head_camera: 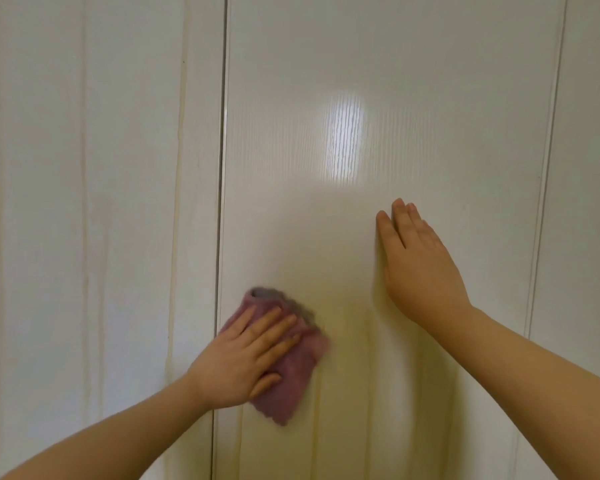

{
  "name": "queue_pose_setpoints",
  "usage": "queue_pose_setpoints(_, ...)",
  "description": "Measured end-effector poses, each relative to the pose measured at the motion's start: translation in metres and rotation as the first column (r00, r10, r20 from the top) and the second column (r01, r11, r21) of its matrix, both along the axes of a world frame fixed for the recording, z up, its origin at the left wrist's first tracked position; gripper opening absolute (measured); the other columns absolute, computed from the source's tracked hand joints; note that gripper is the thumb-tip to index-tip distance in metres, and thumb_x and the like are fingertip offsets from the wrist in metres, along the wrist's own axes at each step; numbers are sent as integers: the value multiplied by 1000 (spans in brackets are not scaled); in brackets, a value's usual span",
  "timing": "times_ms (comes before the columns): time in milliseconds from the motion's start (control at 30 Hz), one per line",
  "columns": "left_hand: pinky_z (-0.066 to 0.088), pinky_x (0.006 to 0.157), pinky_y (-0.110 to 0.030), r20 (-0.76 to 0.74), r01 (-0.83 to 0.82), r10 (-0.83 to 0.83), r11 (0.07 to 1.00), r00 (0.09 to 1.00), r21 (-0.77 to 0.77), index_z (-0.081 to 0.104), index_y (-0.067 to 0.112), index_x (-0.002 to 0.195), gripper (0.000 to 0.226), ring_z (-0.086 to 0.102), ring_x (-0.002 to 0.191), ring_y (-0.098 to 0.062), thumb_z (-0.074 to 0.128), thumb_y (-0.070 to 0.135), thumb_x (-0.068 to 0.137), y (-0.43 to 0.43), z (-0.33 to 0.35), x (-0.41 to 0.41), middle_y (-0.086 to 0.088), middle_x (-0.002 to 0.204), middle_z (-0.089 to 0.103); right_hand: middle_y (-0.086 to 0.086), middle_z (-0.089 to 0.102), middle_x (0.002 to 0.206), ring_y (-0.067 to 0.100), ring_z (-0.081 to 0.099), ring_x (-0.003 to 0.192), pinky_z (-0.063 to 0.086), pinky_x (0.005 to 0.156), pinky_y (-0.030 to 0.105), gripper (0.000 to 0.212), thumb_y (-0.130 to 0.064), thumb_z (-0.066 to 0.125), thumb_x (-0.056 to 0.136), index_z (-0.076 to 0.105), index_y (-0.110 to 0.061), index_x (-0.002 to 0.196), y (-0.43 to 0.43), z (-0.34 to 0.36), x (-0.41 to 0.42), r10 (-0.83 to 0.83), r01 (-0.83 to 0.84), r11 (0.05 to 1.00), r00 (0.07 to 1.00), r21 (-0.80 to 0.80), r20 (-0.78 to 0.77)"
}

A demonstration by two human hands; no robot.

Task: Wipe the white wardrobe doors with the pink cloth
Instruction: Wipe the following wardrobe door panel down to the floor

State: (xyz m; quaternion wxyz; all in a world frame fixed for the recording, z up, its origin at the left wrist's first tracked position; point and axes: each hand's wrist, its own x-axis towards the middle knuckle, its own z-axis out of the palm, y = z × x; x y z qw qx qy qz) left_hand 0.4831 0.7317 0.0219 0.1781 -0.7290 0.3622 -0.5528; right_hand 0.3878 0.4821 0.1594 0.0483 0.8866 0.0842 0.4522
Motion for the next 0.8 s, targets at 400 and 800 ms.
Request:
queue_pose_setpoints(400,-1,117,-46,33,-41,43,998,999,-48,22,12,148,60,9,144,-26,23,47,99,-9,26,-6,-12,144,42,15,-10,155,26,-11,144,-14,106,27,58,0,22,96,-2,-7,148,-5,1,4,-21,21,999,1000,-49,15)
queue_pose_setpoints(800,-1,115,-44,3,-77,80,968,997,-239,29,8,142,58,10,144,-27,28,44,96,-50,11,-12,-8,149,28,19,59,104,38,55,91,38,85,44,50,6,51,75,55,-6,124,-34,-25,-8,-91,54,989,953,134,287)
